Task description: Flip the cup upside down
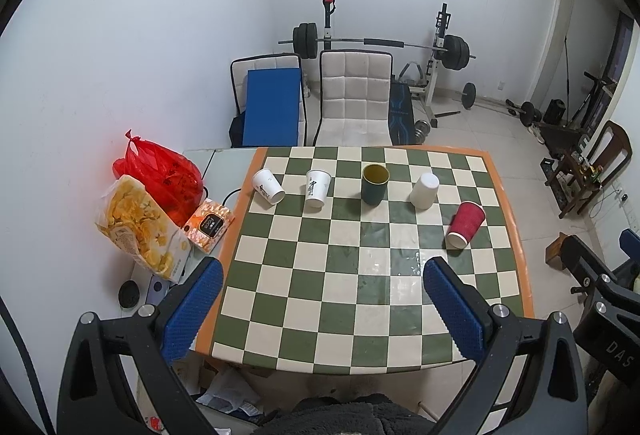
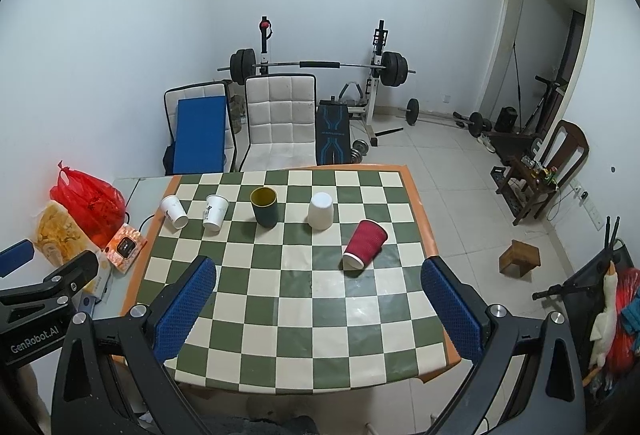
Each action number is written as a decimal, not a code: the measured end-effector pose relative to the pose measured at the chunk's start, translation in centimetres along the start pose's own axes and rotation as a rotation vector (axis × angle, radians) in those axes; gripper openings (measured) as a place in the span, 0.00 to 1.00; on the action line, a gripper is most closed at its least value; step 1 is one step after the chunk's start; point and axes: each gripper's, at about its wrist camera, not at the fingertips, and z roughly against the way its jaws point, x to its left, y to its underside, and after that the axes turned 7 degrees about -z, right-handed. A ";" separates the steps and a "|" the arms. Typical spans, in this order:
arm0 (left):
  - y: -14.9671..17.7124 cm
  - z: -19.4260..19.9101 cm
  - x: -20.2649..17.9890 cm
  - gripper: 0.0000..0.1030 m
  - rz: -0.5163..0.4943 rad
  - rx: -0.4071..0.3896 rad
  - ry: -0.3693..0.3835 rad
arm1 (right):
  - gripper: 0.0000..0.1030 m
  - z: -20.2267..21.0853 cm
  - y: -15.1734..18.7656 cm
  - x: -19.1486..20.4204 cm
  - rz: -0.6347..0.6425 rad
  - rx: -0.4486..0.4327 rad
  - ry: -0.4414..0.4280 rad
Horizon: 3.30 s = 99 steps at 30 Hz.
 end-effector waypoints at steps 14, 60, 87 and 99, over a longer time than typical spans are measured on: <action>-0.2 0.1 0.0 1.00 0.003 -0.004 -0.001 | 1.00 0.1 0.2 -0.5 -0.003 -0.006 -0.004; -2.3 -4.3 -1.0 1.00 0.042 0.014 -0.085 | 1.00 -6.8 -0.6 -2.2 -0.069 0.095 -0.003; -5.3 -35.0 -2.8 1.00 -0.059 0.252 -0.050 | 1.00 -43.2 3.8 -2.8 -0.141 0.448 0.094; -7.0 -46.9 -5.9 1.00 -0.165 0.210 0.038 | 1.00 -53.3 5.2 -2.5 -0.156 0.553 0.181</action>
